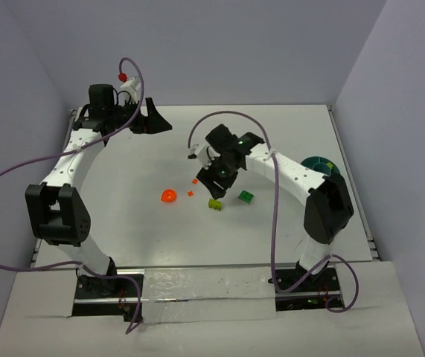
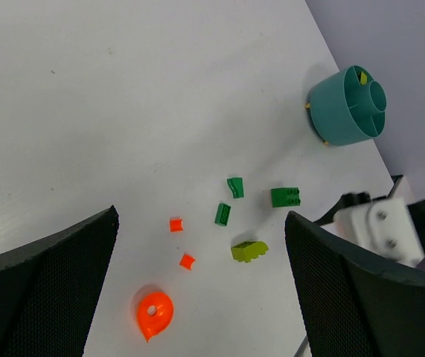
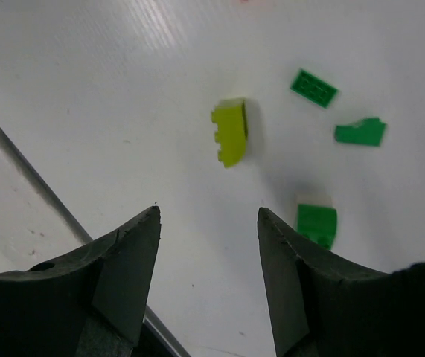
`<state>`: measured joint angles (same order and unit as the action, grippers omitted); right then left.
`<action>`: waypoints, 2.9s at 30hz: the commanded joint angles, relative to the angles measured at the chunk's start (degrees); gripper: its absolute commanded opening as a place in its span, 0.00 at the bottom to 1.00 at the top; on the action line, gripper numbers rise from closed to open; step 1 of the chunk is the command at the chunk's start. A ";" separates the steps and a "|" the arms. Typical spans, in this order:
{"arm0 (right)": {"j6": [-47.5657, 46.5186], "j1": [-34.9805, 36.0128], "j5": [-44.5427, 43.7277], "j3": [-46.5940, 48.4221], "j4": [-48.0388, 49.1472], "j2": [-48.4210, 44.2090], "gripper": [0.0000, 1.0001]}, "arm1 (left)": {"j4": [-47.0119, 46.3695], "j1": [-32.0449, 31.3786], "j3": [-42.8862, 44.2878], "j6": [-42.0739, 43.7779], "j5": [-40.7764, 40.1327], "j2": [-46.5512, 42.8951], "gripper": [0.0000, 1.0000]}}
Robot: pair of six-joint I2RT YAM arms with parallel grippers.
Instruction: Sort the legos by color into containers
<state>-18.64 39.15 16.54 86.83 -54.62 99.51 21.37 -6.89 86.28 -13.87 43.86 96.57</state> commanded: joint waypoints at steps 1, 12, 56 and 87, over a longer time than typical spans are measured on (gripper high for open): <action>3.52 3.58 -2.63 -0.30 5.57 2.70 0.62 | -1.84 0.96 1.79 0.35 0.49 -1.34 0.99; 2.10 4.54 -2.88 1.29 8.60 11.31 0.64 | -2.73 1.53 2.47 -0.30 2.20 0.26 0.99; -11.56 -61.98 12.35 4.63 -5.51 -11.57 0.00 | -0.43 -3.63 8.63 2.07 -0.03 3.98 0.99; -17.94 -71.26 13.98 11.19 -7.74 7.46 0.12 | 0.08 -3.84 9.96 1.56 0.42 6.61 0.99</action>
<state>-36.10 -32.62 28.22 94.40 -60.68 105.53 21.45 -10.66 93.40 -12.86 43.83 103.26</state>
